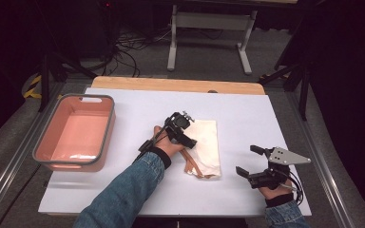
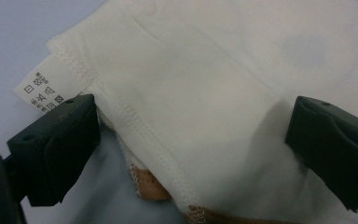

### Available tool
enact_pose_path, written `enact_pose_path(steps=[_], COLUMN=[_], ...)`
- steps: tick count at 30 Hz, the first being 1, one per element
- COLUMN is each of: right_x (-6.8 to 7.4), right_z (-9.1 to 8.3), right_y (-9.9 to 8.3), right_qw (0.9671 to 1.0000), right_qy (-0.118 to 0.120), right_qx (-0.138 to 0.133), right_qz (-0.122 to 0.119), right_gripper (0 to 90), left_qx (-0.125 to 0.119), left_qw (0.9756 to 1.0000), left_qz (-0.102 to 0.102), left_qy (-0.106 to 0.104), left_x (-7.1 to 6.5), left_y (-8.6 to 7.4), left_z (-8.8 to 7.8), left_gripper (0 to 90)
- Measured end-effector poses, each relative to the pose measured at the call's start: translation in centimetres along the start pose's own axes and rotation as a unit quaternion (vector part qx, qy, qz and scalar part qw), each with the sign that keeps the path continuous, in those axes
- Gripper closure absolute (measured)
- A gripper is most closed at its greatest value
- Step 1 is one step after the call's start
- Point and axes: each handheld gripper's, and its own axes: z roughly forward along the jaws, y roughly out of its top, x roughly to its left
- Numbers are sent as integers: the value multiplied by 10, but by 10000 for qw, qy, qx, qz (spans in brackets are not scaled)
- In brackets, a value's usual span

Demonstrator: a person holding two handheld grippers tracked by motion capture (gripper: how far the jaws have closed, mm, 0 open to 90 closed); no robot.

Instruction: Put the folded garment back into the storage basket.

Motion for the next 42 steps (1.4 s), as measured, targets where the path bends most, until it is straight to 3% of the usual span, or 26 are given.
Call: enact_pose_path(steps=[13,26,37,42], right_x=[0,0,0,-1], right_z=[1,1,1,0], right_y=[0,0,0,0], right_qw=[10000,10000,10000,10000], right_qy=[-1,19,27,33], right_qx=[23,26,21,6], right_qz=[3,2,4,11], right_gripper=[25,27,29,29], left_qx=[59,99,116,-51], left_qw=[10000,9989,9988,9987], left_qz=[0,264,247,158], left_qy=[-58,-387,-413,-472], left_x=[-10,-23,-23,-20], left_y=[2,5,7,7], left_z=[-6,-9,-10,-17], left_gripper=[222,721,791,799])
